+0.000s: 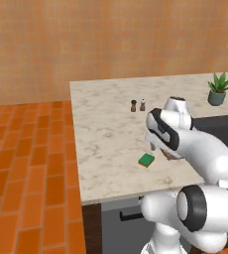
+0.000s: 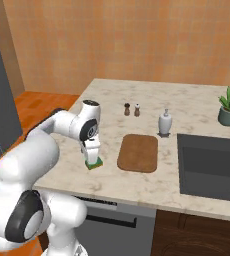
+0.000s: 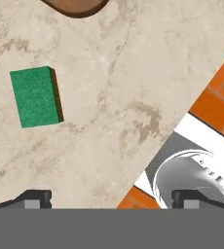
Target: Pick up the sponge from the counter and clean the cutting board by briefly scrubbing or pressing down on the cutting board. Once finished, release the sponge.
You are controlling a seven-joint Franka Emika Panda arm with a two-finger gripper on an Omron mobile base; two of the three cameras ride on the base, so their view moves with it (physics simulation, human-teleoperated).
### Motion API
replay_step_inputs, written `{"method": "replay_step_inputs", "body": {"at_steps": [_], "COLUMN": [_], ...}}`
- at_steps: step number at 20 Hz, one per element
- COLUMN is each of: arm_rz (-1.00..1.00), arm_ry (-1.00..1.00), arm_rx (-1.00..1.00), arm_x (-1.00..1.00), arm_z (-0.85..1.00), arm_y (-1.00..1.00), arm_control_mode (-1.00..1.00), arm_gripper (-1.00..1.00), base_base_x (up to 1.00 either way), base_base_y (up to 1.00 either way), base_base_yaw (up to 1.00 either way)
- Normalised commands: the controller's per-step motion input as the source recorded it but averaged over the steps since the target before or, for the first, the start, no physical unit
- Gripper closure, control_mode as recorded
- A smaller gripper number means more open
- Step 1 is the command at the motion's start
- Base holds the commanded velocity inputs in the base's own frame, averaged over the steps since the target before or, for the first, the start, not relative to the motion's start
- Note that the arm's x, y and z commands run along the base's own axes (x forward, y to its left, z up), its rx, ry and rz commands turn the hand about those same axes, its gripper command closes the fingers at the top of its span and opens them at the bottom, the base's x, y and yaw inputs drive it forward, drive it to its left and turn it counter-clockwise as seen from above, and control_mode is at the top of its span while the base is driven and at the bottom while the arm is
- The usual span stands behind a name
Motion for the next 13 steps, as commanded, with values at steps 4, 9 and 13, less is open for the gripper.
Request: {"method": "replay_step_inputs", "body": {"at_steps": [4, 9, 13], "arm_rz": [0.02, 0.07, 0.05], "arm_ry": [0.08, 0.08, -0.01], "arm_rx": [-0.08, -0.02, 0.0], "arm_x": [-0.78, -0.93, -1.0], "arm_z": [1.0, 1.0, 0.99], "arm_y": [-0.14, -0.22, -0.13], "arm_control_mode": [-1.0, -1.0, -1.0], "arm_gripper": [-1.0, -1.0, -1.0], "base_base_x": [0.0, 0.0, 0.0], "base_base_y": [0.0, 0.0, 0.0], "base_base_yaw": [0.0, 0.0, 0.0]}}
